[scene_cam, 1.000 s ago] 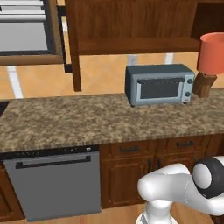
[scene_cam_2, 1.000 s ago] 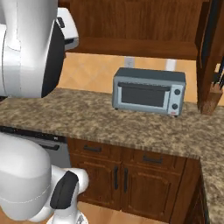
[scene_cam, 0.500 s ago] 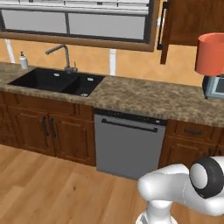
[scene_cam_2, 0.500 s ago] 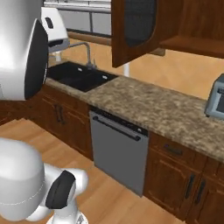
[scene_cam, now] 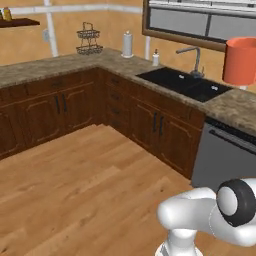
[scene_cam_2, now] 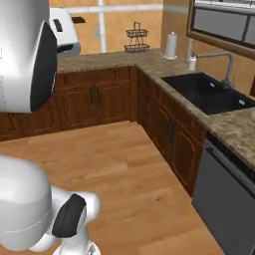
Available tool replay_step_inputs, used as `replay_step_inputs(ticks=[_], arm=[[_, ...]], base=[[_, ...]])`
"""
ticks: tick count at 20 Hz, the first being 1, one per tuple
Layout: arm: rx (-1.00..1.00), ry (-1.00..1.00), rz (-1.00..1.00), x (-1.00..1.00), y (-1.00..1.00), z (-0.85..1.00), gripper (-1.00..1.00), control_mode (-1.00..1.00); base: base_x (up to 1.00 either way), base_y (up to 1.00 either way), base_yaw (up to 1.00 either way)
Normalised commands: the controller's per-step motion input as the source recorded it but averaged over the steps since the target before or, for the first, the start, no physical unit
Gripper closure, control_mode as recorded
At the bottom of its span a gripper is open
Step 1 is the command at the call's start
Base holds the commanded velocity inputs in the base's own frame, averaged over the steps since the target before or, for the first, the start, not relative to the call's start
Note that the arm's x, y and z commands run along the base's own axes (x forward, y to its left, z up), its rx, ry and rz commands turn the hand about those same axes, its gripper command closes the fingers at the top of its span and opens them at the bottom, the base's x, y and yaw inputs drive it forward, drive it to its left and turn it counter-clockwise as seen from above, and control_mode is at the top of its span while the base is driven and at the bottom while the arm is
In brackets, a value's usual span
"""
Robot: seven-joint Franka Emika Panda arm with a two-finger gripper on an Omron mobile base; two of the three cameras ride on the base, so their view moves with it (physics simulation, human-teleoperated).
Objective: Gather all objects into one cabinet and sort the glasses and bowls to opposite sides.
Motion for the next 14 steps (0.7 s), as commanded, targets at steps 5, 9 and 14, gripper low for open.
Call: replay_step_inputs(ticks=[5,9,14], arm=[[0.00,0.00,0.00,0.00,0.00,0.00,1.00,1.00],[0.00,0.00,0.00,0.00,0.00,0.00,1.00,1.00],[0.00,0.00,0.00,0.00,0.00,0.00,1.00,1.00]], base=[[-0.49,0.95,0.69],[-0.04,1.00,0.16],[0.57,1.00,-0.03]])
